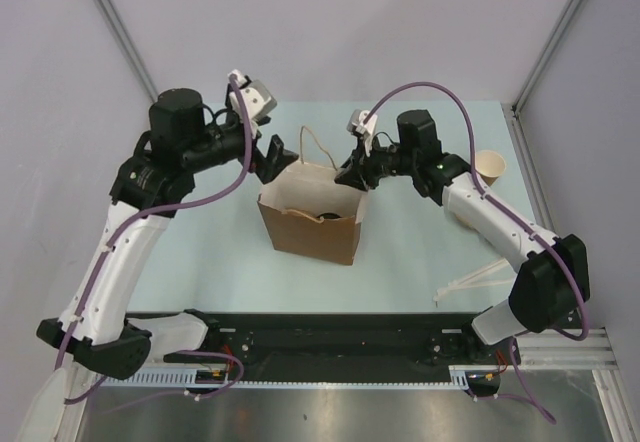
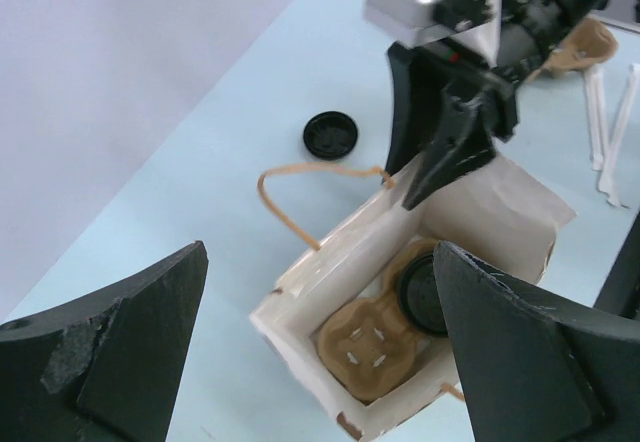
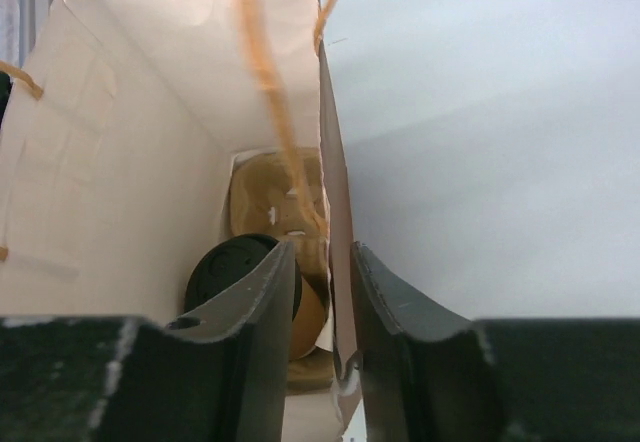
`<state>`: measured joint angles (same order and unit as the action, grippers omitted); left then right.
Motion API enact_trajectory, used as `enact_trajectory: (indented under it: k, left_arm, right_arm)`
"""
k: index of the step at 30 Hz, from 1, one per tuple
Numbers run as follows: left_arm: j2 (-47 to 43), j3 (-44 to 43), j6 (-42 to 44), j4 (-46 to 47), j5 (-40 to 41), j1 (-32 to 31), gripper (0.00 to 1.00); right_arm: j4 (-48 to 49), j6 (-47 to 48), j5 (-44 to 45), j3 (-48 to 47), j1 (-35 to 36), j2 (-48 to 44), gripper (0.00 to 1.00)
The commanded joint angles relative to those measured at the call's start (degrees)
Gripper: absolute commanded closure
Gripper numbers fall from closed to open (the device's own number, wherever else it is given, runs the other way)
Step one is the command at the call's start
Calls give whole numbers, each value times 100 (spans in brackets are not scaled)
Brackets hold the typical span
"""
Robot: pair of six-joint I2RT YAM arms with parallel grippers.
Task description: Pack the takeout coffee
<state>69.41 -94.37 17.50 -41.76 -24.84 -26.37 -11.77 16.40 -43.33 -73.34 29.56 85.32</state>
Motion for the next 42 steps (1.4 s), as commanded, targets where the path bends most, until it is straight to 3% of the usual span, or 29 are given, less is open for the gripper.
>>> enact_trajectory:
  k: [1, 7, 10, 13, 18, 24, 28, 32, 36, 42]
  left_arm:
    - [-67, -170, -300, -105, -162, 422, 0]
    - [82, -275, -431, -157, -398, 1098, 0]
    - [169, -380, -536, -192, -627, 1380, 1]
    - [231, -539, -615, -280, -689, 1556, 0]
    - [152, -504, -809, -193, -767, 1881, 0]
    - [161, -47, -1178, -87, -1058, 2233, 0]
    - [170, 313, -1205, -52, -1041, 2259, 1]
    - [21, 682, -1152, 54, -926, 2277, 1]
    - [-129, 893, -1047, 19, -882, 2285, 0]
    - [-173, 1017, -1046, -43, -952, 2285, 0]
  right_arm:
    - [166, -23, 79, -400, 23, -6, 56]
    - [-97, -85, 97, -892, -29, -77, 29]
    - [-299, -85, 88, -1173, -64, -261, 21]
    - [-685, 12, 62, -1524, -205, -542, 16]
    - [-2195, 468, -114, -1956, -914, -1174, 15]
    - [-5024, 2469, -88, -1597, -2005, -2220, 23]
    - [-6615, 3859, 867, -579, -2226, -2739, 30]
    - [-6935, 4545, 1809, 538, -2358, -2977, 40]
    - [-6602, 4976, 2879, 1968, -2630, -3118, 54]
    - [-5670, 5724, 3629, 3079, -3596, -3110, 60]
